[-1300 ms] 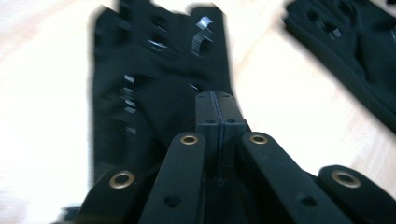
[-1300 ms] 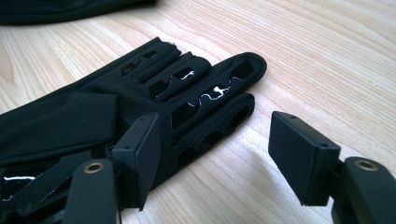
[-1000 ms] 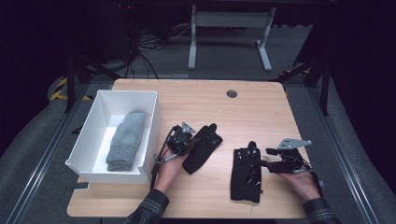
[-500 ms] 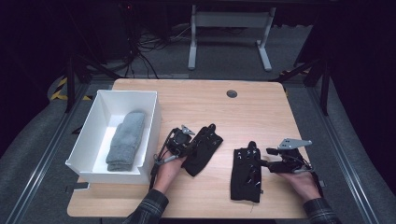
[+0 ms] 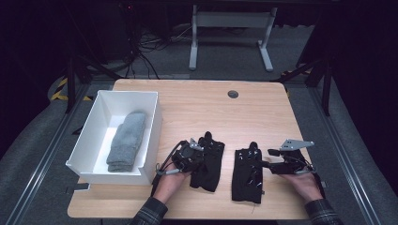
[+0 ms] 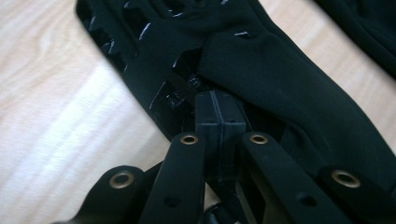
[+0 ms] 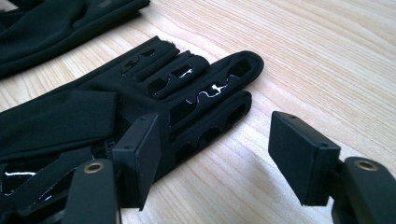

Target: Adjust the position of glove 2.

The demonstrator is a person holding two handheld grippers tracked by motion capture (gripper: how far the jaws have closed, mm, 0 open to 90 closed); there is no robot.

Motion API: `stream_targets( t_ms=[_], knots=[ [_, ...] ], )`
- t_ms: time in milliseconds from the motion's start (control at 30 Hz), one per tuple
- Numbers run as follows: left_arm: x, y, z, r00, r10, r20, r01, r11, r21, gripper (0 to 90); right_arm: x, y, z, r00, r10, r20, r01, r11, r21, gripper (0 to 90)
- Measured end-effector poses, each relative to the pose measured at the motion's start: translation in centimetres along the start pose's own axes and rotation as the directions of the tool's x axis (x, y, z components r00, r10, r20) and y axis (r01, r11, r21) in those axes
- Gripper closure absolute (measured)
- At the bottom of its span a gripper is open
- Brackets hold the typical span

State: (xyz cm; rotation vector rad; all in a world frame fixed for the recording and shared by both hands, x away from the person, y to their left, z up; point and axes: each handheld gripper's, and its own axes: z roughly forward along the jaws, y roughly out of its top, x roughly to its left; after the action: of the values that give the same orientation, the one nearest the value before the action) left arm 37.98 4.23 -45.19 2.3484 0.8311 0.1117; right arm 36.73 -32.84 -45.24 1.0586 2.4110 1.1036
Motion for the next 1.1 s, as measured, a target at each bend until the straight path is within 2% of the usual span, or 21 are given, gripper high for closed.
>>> stream_targets(
  t_ms=[133,200,233,267,300,333,433,567,700,933,1100],
  knots=[
    [0.1,0.1,-0.5,0.9998,-0.012,0.018,0.013,0.9995,-0.029,90.0,0.0,0.0,0.0,1.0000,-0.001,0.000,0.001,1.000,0.001,35.5],
    [0.5,0.3,-1.0,0.9997,-0.023,0.008,0.024,0.9980,-0.059,87.8,0.0,0.0,0.0,1.0000,-0.001,0.001,0.001,1.000,0.001,35.5],
    [1.0,0.4,-1.4,0.9993,-0.035,-0.010,0.034,0.9967,-0.074,86.3,0.0,0.0,0.0,1.0000,0.000,0.000,0.000,1.000,0.003,35.5],
    [1.0,0.4,-1.4,0.9993,-0.035,-0.010,0.034,0.9967,-0.074,84.8,0.0,0.0,0.0,1.0000,0.000,0.000,0.000,1.000,0.003,35.5],
    [1.4,0.4,-1.5,0.9985,-0.050,-0.022,0.048,0.9949,-0.089,84.8,0.0,0.0,0.0,1.0000,0.001,0.000,-0.001,1.000,0.003,35.5],
    [1.7,0.3,-1.5,0.9976,-0.064,-0.026,0.061,0.9937,-0.094,80.7,0.0,0.0,0.1,1.0000,-0.001,-0.001,0.001,1.000,0.004,35.5],
    [2.5,0.2,-1.2,0.9947,-0.094,-0.041,0.090,0.9914,-0.096,76.3,0.1,0.0,0.1,1.0000,-0.002,-0.003,0.002,1.000,0.008,35.5],
    [2.8,0.0,-0.5,0.9927,-0.118,-0.024,0.115,0.9887,-0.097,69.8,0.1,0.0,0.1,1.0000,-0.003,0.001,0.003,1.000,0.007,35.5],
    [2.5,0.0,-0.2,0.9941,-0.106,-0.024,0.104,0.9917,-0.077,64.7,0.1,-0.1,0.1,1.0000,-0.005,0.002,0.005,1.000,0.010,35.5],
    [2.2,-0.1,0.3,0.9942,-0.100,-0.038,0.098,0.9934,-0.059,65.9,0.1,-0.1,0.0,1.0000,-0.009,0.000,0.009,1.000,0.009,35.5],
    [2.0,0.0,0.3,0.9941,-0.104,-0.029,0.103,0.9935,-0.048,80.5,0.1,0.0,0.0,1.0000,-0.008,-0.001,0.008,1.000,0.005,35.9]
  ],
)
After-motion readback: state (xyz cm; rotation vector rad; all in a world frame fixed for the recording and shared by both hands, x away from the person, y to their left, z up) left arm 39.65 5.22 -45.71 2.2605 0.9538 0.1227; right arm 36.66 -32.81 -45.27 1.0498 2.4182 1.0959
